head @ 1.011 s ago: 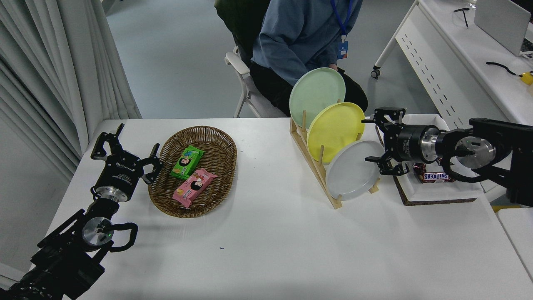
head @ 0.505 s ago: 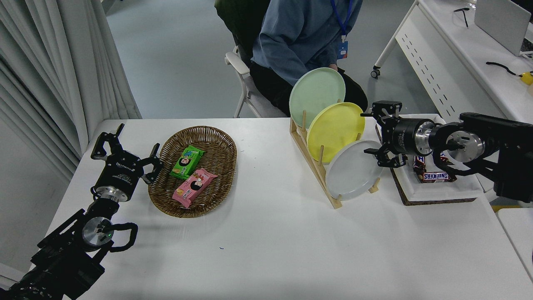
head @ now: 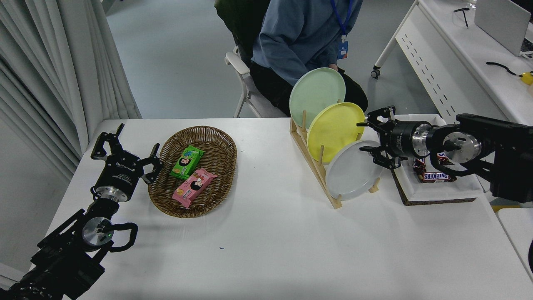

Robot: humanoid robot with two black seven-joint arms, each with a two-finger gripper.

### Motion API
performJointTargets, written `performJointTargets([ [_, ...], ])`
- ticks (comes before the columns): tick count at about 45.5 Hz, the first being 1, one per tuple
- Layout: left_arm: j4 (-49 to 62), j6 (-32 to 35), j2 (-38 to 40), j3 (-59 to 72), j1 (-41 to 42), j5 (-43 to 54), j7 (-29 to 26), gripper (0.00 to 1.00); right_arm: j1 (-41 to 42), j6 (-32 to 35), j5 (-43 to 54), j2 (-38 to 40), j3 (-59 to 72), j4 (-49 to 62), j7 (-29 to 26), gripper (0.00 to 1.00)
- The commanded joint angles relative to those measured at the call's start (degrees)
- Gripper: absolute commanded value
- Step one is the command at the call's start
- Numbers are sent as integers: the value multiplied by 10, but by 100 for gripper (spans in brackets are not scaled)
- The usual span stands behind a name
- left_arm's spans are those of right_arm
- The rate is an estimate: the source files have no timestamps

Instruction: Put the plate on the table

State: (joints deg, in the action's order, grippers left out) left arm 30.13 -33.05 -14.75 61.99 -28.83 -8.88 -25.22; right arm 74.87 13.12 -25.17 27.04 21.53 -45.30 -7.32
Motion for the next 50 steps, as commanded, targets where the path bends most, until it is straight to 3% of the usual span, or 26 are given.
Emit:
performJointTargets([
  [1,0,0,0,0,0,0,0,100,5,6,0,3,-1,-3,-19,50],
  [9,0,0,0,0,0,0,0,100,3,11,-1,6,-10,-3,-19,46],
  [15,0,0,0,1,0,0,0,100,2,12,-1,12,-12,-3,-19,36],
  [50,-1,0,0,0,0,0,0,100,-3,12,-1,11,-19,-1,-20,27],
])
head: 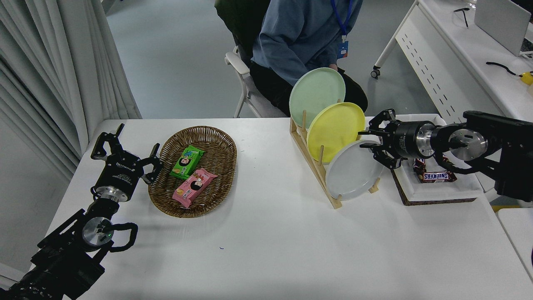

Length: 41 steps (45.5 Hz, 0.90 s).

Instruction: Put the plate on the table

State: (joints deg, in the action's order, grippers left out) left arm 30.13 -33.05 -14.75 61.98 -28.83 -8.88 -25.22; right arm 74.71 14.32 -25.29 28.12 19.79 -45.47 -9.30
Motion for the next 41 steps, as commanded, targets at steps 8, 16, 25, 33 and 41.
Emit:
performJointTargets([
  [8,-1,0,0,0,0,0,0,100,-2,-1,0,0,-2,0,0,24],
  [16,-1,0,0,0,0,0,0,100,-1,-1,0,1,-3,0,0,19],
  [25,0,0,0,1,0,0,0,100,-3,0,0,2,-3,1,-1,17],
  [33,0,0,0,0,0,0,0,100,-3,0,0,3,-3,3,-1,14],
  [41,-1,0,0,1,0,0,0,100,-9,-2,1,2,-7,4,0,14],
])
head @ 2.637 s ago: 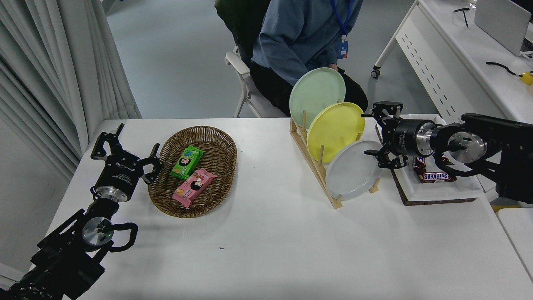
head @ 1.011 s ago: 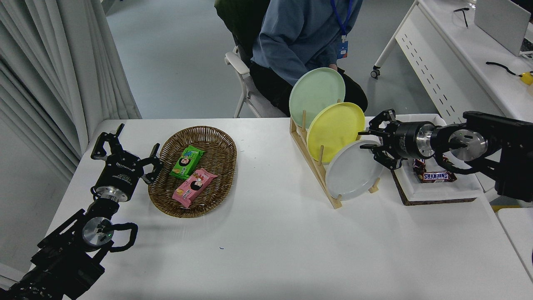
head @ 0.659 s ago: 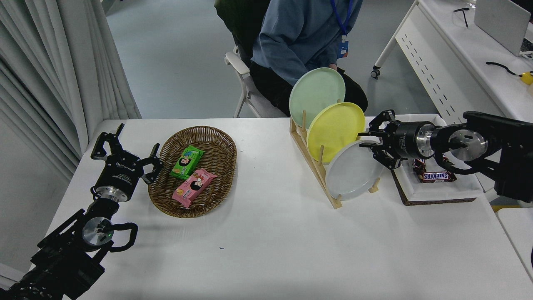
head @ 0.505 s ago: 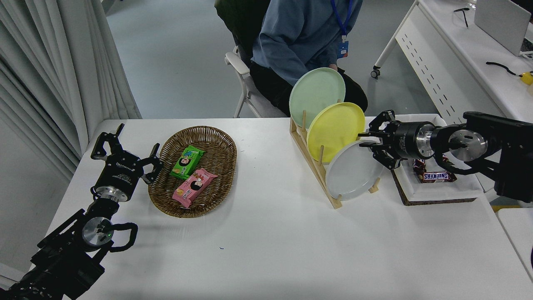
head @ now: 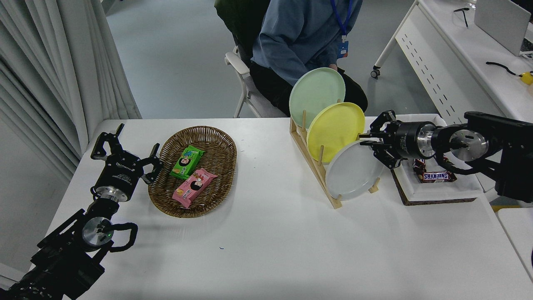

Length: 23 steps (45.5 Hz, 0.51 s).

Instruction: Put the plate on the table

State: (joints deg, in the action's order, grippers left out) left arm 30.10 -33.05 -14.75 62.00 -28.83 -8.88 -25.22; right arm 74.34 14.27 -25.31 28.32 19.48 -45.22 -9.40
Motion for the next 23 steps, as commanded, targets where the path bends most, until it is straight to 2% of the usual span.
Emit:
performJointTargets([
  [1,0,0,0,0,0,0,0,100,-5,-1,1,0,-5,2,1,14],
  [9,0,0,0,0,0,0,0,100,-6,-2,1,-2,-5,3,0,12],
  [14,0,0,1,0,0,0,0,100,-7,-2,1,-2,-5,3,0,3],
  [17,0,0,0,0,0,0,0,100,-6,-2,1,-2,-5,3,0,0],
  [23,0,0,0,1,0,0,0,100,-5,0,1,-1,-5,1,0,0],
])
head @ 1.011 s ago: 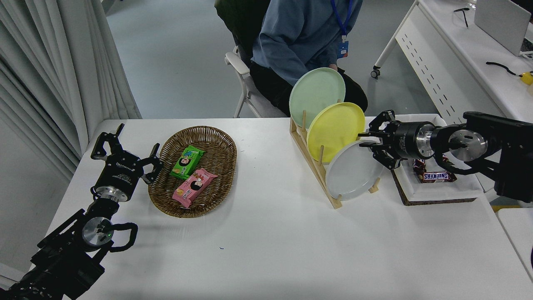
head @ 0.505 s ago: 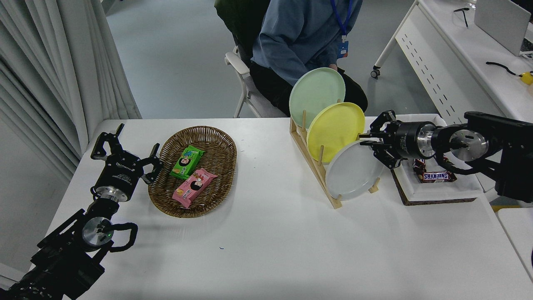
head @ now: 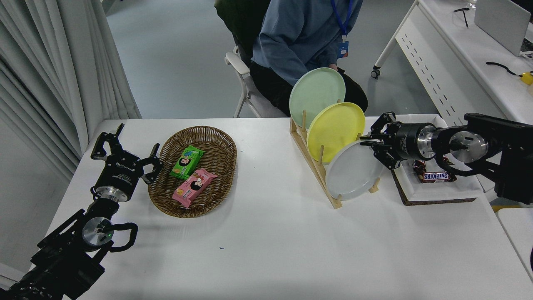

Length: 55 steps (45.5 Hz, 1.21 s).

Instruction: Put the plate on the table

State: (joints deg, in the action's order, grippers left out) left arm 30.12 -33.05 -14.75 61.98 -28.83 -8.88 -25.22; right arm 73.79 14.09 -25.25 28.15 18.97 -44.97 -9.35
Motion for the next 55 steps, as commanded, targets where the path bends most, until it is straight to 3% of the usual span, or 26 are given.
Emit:
performJointTargets([
  [1,0,0,0,0,0,0,0,100,0,2,0,1,0,-2,-1,0],
  [11,0,0,0,0,0,0,0,100,15,3,-1,23,-28,-10,-6,0],
  [34,0,0,0,0,0,0,0,100,60,-10,-12,104,-189,-116,-92,0],
  [47,0,0,0,1,0,0,0,100,108,-31,-59,145,-192,-158,-108,0],
  [55,-1,0,0,1,0,0,0,100,119,-73,-149,140,-192,-159,-150,0],
])
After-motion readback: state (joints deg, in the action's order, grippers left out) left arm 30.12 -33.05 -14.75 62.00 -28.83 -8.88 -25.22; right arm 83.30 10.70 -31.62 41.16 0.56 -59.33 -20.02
